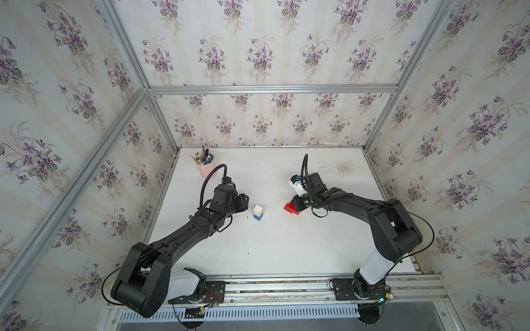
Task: Assemble the letter r with lego
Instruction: Adjust the lego brick at the center of the board.
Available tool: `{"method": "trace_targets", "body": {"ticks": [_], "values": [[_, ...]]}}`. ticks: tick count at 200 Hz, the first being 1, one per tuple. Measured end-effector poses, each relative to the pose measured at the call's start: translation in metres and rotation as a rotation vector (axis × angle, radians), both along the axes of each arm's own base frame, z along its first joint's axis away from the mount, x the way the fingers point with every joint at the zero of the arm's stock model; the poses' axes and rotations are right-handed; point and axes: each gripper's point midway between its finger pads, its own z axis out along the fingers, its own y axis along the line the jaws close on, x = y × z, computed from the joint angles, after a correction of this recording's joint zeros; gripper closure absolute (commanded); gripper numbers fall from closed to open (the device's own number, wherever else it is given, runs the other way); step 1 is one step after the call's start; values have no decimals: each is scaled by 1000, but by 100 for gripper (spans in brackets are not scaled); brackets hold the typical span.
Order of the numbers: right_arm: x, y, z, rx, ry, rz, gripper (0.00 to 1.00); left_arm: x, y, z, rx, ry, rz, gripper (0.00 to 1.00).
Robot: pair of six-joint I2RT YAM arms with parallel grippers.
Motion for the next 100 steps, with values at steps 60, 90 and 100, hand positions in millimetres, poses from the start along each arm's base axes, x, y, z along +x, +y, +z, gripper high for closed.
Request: {"method": "trace_targets", "body": {"ticks": [60, 90, 100], "values": [[10, 6, -4, -49, -24, 13, 100, -3, 1, -5, 3, 9, 1, 39], [11, 6, -4, -53, -23, 10, 100, -3, 1, -5, 3, 8, 1, 39], [12, 6, -3, -55, -24, 11, 100, -2, 1, -4, 2, 5, 1, 39]]}}
